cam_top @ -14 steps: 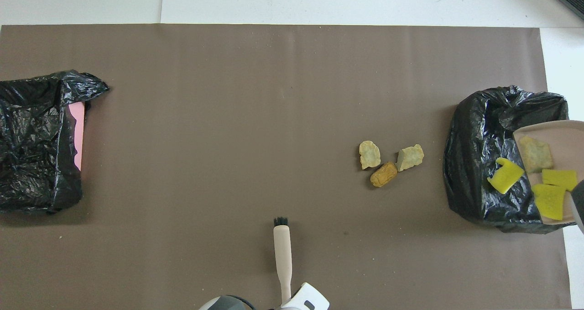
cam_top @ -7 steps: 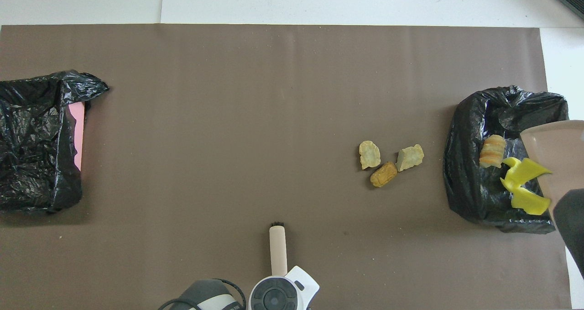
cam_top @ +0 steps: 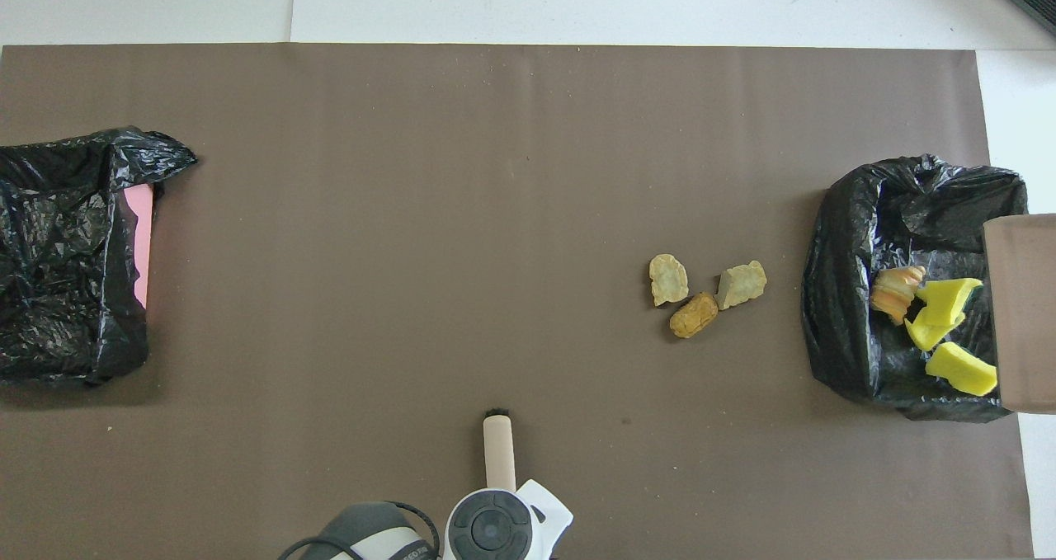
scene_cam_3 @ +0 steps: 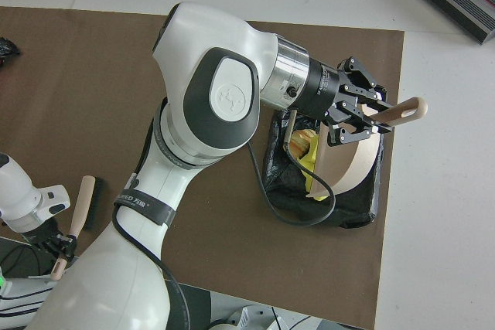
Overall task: Sweep and dump trash in bin
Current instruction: 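Bring the dustpan back with the right gripper while the left gripper withdraws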
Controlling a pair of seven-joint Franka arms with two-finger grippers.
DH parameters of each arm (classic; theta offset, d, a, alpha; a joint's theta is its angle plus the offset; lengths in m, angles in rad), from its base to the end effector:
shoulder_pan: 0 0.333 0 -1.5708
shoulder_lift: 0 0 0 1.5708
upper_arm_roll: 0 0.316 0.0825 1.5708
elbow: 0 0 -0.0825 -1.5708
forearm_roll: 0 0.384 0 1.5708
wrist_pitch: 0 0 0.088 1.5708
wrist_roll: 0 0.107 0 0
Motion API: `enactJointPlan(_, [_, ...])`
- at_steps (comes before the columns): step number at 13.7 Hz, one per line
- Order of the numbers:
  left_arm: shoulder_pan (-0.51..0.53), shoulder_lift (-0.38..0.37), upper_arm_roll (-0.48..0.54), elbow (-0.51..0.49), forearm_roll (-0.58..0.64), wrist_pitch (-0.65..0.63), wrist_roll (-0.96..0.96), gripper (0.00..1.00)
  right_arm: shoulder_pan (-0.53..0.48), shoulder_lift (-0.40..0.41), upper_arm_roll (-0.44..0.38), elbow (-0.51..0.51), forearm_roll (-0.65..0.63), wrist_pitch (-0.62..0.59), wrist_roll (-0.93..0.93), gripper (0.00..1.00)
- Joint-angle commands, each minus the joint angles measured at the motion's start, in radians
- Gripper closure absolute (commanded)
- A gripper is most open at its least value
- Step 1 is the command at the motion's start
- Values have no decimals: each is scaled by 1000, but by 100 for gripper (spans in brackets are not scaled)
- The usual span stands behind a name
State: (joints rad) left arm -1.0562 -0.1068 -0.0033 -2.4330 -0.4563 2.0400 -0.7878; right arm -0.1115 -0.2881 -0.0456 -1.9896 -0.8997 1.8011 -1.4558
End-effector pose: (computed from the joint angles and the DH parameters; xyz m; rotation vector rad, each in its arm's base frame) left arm 0.1952 -0.3980 0.3294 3.0551 -0.0055 -0.7262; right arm 0.4666 -0.1435 0.6240 1.7592 1.5945 -0.7157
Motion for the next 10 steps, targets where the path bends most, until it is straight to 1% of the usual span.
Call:
enactJointPlan(1, [13,4,-3,17,-10,-26,18,18,4,-9,35,118,144,-106,98,100])
enactJointPlan(2, [15,6,-1,26,-1,-26,19,4,4,-2,76,146,192,-152,182,100])
enactJointPlan(3, [15,3,2,31,17,-23,34,0,4,0,114,153,240,-182,292,100])
enactJointPlan(4, [24,-5,8,46,52,-33,48,0,3,1,146,155,319,-187,392,100])
enactJointPlan(5, [69,-10,9,69,103,-41,56,0,4,1,157,155,405,-189,487,100])
enactJointPlan(6, [105,-8,9,113,166,-67,67,0,6,10,177,155,466,-187,591,100])
enactJointPlan(7, [134,-1,12,168,218,-99,90,0,6,33,214,155,526,-186,718,100])
enactJointPlan(9, [270,-1,13,263,298,-115,187,0,6,90,278,161,632,-168,987,100])
enactJointPlan(10, [338,-7,14,316,324,-118,265,0,9,142,309,198,671,-166,1111,100])
